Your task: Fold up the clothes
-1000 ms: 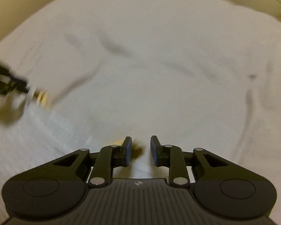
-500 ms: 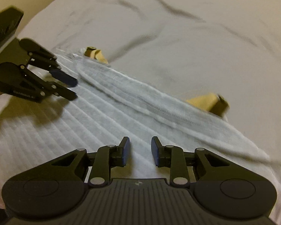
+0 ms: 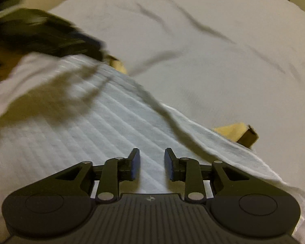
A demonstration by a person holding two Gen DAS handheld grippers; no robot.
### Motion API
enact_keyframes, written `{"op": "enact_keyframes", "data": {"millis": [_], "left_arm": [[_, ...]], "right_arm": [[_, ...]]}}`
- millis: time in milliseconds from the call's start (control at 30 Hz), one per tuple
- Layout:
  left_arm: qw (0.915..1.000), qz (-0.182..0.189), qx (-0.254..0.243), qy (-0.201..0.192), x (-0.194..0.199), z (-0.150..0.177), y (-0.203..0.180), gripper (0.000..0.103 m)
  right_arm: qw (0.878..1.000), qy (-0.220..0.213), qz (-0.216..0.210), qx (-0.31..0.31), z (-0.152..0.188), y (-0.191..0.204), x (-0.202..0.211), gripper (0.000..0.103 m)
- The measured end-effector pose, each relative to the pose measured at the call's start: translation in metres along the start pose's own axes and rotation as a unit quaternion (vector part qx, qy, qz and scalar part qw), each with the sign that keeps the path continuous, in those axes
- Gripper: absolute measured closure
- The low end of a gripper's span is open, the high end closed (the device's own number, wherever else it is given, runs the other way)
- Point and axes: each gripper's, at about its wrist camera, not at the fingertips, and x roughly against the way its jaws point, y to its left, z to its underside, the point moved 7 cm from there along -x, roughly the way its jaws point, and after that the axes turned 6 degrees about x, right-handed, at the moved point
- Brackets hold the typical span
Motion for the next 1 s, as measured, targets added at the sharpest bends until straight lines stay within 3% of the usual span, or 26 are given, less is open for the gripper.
{"op": "enact_keyframes", "data": {"millis": [100, 200, 333, 500, 600, 800, 900, 1000], "left_arm": [[0.9981, 0.016, -0.057, 0.018, 0.0, 0.017, -0.022, 0.081], [0.9951, 0.032, -0.087, 0.034, -0.005, 0.031, -0.04, 0.081], [0.9921, 0.036, -0.109, 0.051, -0.022, 0.035, -0.055, 0.079], [0.9917, 0.009, -0.112, 0.062, -0.038, 0.029, -0.036, 0.079], [0.9933, -0.005, -0.095, 0.065, -0.034, 0.026, -0.008, 0.08], [0.9936, -0.089, -0.032, 0.061, 0.0, 0.028, 0.045, 0.078], [0.9921, -0.109, -0.017, 0.06, 0.029, 0.038, 0.051, 0.077], [0.991, -0.116, -0.024, 0.061, 0.057, 0.054, 0.038, 0.072]], "right_arm": [[0.997, -0.024, 0.076, -0.02, -0.01, -0.039, 0.002, 0.075], [0.988, -0.06, 0.134, -0.044, -0.016, -0.073, 0.034, 0.073], [0.991, -0.052, 0.114, -0.042, 0.002, -0.069, 0.059, 0.073], [0.997, 0.012, 0.076, 0.002, 0.034, -0.06, 0.03, 0.073], [0.993, 0.015, 0.103, -0.047, 0.043, -0.102, 0.024, 0.073], [0.971, 0.011, 0.192, -0.143, 0.073, -0.171, 0.07, 0.07], [0.969, -0.006, 0.187, -0.162, 0.083, -0.157, 0.097, 0.068], [0.975, -0.02, 0.153, -0.16, 0.096, -0.116, 0.112, 0.068]]}}
